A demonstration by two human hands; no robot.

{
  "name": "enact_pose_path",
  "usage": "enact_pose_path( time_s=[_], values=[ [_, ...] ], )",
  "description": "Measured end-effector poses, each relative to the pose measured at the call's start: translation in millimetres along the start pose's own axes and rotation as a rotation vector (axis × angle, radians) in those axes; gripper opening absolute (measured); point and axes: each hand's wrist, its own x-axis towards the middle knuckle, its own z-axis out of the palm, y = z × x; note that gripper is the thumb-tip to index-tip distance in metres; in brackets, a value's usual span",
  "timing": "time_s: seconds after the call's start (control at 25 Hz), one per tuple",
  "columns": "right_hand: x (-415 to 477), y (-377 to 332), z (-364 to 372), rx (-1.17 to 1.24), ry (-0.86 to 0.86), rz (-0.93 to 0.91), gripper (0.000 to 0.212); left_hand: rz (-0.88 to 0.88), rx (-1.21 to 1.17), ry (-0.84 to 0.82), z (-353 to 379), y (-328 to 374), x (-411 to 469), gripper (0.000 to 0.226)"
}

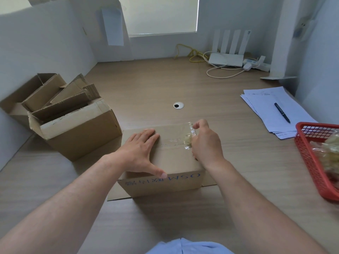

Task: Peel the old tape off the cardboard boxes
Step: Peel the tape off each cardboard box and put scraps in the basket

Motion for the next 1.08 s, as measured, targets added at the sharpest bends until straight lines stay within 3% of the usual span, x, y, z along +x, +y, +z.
enact_pose_path(
  time_s=[0.12,0.24,0.4,0.48,0.6,0.68,0.76,0.84,0.92,1.0,1.08],
  values=[
    [-6.4,-3.4,2.7,-0.255,-0.011,-0.096,0.021,0.012,0.01,0.013,2.2,-1.2,2.1,0.149],
    [-15.0,-11.7,7.4,-0.465,-0.06,-0.101,0.043,0.021,0.016,0.033,5.6,-4.1,3.4,0.144],
    [-24.1,-11.3,14.3,-0.642,0.039,-0.124,0.024,0.04,0.027,0.07,9.6,-6.2,3.5,0.146],
    [-18.9,-5.2,9.8,-0.357,0.119,0.006,0.019,0.056,0.02,0.093,11.4,-7.1,4.2,0.15],
    [-9.4,1.6,-3.5,0.422,0.158,0.402,0.019,0.081,0.01,0.124,14.9,-9.7,2.3,0.148],
    [-4.6,5.7,-7.7,0.604,0.111,0.538,0.023,0.093,0.008,0.123,15.7,-10.2,1.2,0.149],
    [1.3,5.5,-6.8,0.465,0.064,0.539,0.024,0.099,-0.003,0.088,12.5,-8.9,0.5,0.15],
    [6.1,8.6,-3.9,0.064,0.033,0.415,0.029,0.094,-0.007,0.067,11.2,-9.3,0.5,0.145],
    [5.5,15.3,-10.3,-0.256,0.016,0.331,0.049,0.078,-0.006,0.045,9.3,-9.4,-1.5,0.139],
    [2.0,26.4,-20.6,-0.266,0.022,0.302,0.059,0.049,-0.009,0.016,6.7,-7.4,-2.7,0.133],
    [0.4,32.5,-26.8,-0.109,-0.021,0.234,0.049,0.023,-0.022,-0.009,3.4,1.3,3.2,0.134]
  ],
)
